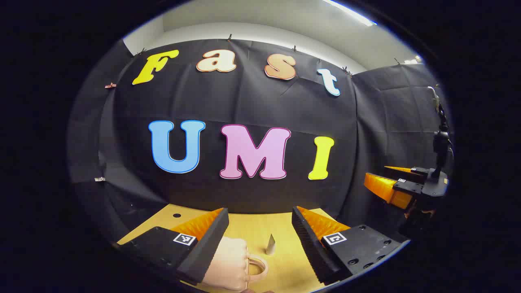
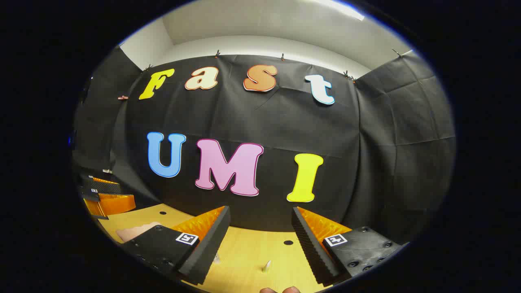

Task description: First open the suitcase, pack the skin care products into it, and then close the suitcase.

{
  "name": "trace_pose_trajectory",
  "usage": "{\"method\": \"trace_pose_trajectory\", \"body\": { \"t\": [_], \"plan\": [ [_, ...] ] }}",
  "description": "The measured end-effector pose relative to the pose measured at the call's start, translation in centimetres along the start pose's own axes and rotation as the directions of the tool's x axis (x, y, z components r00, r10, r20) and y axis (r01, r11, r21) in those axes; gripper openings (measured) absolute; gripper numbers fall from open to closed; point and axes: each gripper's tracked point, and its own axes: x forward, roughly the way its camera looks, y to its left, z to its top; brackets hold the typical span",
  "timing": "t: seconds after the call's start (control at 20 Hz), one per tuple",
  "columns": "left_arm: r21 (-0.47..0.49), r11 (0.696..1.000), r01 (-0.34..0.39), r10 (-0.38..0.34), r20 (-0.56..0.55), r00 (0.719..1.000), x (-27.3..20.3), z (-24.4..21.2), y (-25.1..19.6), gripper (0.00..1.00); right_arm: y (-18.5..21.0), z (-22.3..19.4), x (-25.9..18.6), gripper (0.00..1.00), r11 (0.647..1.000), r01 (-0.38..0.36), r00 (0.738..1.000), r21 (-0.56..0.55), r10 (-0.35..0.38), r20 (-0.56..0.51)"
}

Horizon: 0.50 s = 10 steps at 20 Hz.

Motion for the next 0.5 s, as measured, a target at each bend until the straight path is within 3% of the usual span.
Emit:
{"method": "trace_pose_trajectory", "body": {
  "t": [0.5],
  "plan": [
    [-0.008, 1.000, -0.015, 0.015, 0.001, 1.000, -0.32, -0.25, -0.79, 0.98, 0.36, -0.17, -0.17, 0.96, 0.998, -0.059, 0.998, -0.005, 0.059, 0.016]
  ]
}}
